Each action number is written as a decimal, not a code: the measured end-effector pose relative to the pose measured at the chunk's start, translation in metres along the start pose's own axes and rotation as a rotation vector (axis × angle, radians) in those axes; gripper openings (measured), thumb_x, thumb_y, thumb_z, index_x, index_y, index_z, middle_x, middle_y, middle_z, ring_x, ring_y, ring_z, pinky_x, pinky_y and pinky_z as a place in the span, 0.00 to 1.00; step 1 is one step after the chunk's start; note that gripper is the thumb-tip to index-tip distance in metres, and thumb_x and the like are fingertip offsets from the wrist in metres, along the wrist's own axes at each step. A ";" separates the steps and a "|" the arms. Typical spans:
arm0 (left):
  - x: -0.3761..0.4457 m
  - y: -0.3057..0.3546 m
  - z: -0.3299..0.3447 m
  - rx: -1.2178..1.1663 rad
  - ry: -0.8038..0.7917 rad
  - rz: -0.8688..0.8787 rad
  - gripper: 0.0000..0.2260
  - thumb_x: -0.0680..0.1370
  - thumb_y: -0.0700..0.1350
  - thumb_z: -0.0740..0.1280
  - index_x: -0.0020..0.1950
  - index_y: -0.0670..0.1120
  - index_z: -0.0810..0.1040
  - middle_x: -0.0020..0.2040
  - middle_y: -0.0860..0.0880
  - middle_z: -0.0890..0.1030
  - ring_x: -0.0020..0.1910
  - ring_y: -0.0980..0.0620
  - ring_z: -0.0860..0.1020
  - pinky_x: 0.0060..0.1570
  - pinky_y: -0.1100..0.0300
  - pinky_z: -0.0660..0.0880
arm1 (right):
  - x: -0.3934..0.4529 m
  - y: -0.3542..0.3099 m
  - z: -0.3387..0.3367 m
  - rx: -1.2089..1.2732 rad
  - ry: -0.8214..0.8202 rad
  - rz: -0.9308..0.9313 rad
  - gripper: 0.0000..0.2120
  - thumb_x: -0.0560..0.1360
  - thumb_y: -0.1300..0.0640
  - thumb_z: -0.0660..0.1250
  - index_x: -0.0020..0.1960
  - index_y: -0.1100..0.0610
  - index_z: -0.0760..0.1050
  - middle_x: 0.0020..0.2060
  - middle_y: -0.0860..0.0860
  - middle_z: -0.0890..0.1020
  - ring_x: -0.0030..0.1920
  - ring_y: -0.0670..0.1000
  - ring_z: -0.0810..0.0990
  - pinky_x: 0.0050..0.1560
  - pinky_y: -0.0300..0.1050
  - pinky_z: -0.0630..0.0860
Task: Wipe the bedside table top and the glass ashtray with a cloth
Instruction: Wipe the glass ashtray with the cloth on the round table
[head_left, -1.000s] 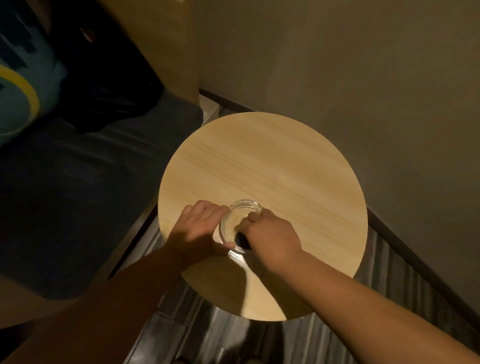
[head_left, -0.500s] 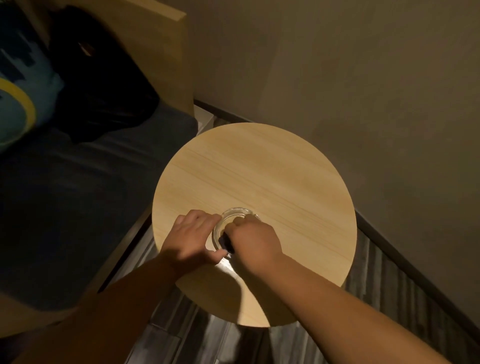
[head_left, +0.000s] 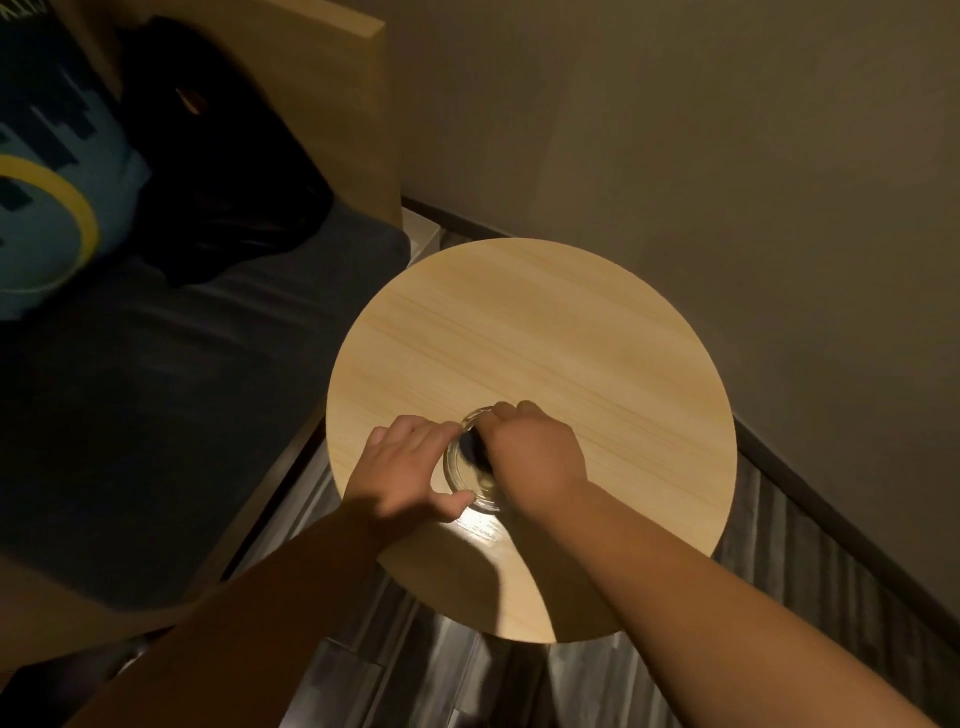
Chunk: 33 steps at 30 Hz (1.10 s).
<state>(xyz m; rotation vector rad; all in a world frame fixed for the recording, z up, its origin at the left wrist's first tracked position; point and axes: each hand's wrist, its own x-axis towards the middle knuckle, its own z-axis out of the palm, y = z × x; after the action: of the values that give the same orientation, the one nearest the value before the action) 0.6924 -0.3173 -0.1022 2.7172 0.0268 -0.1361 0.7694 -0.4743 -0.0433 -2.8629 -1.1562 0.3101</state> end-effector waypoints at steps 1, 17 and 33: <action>0.000 -0.001 0.000 0.005 -0.003 0.004 0.34 0.66 0.66 0.60 0.68 0.52 0.66 0.62 0.50 0.75 0.63 0.49 0.66 0.55 0.52 0.62 | -0.005 0.001 0.000 -0.009 -0.007 0.015 0.12 0.71 0.57 0.66 0.54 0.52 0.74 0.51 0.50 0.77 0.52 0.55 0.73 0.35 0.45 0.63; -0.005 0.008 -0.004 -0.018 0.079 0.077 0.29 0.65 0.64 0.64 0.62 0.50 0.74 0.53 0.52 0.78 0.56 0.50 0.72 0.49 0.55 0.66 | -0.026 -0.003 0.000 -0.082 -0.096 0.013 0.12 0.73 0.55 0.65 0.55 0.55 0.75 0.52 0.53 0.76 0.52 0.57 0.74 0.35 0.47 0.64; -0.003 0.016 -0.002 -0.008 0.204 0.075 0.24 0.63 0.59 0.67 0.53 0.45 0.79 0.46 0.50 0.81 0.50 0.46 0.77 0.44 0.52 0.72 | -0.010 -0.012 0.002 0.083 -0.096 -0.030 0.09 0.68 0.57 0.67 0.48 0.50 0.74 0.47 0.49 0.77 0.49 0.55 0.75 0.34 0.44 0.65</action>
<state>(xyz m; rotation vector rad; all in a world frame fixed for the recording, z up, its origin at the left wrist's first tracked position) 0.6905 -0.3315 -0.0939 2.7084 -0.0151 0.1622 0.7542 -0.4728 -0.0426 -2.7839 -1.1715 0.4875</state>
